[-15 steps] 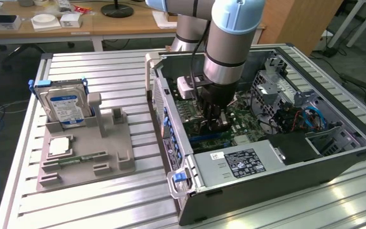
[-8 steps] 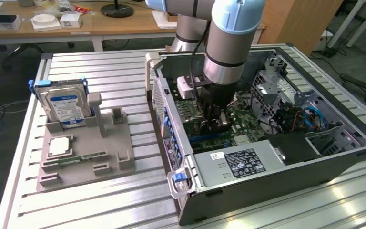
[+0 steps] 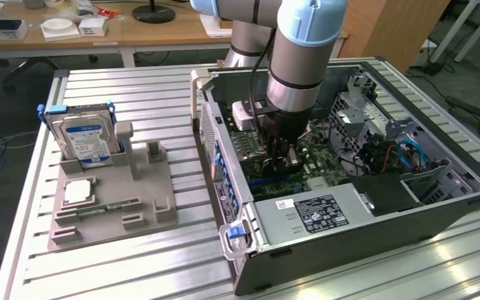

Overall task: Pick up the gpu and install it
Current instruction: 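Insert the gpu into the slot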

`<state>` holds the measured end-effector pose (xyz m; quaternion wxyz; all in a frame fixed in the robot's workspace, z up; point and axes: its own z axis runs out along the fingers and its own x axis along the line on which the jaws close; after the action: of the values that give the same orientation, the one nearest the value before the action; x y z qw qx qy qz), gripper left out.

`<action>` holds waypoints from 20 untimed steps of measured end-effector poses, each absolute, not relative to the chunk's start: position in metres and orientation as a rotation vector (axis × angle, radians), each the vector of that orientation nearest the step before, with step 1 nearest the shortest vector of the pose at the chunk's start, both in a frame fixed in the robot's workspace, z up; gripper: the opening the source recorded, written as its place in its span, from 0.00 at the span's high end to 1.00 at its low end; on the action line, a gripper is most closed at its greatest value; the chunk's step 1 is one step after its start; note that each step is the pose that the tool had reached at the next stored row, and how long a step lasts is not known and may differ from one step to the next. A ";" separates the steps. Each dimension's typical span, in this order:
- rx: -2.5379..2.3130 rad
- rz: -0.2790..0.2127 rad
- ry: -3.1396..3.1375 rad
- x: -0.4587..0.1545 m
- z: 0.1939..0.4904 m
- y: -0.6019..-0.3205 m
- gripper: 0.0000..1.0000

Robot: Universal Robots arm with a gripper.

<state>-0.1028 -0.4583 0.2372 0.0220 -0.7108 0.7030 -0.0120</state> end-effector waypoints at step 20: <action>-2.193 -0.037 2.187 -0.103 0.240 -0.458 0.73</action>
<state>-0.1029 -0.4584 0.2401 0.0221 -0.7078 0.7060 -0.0120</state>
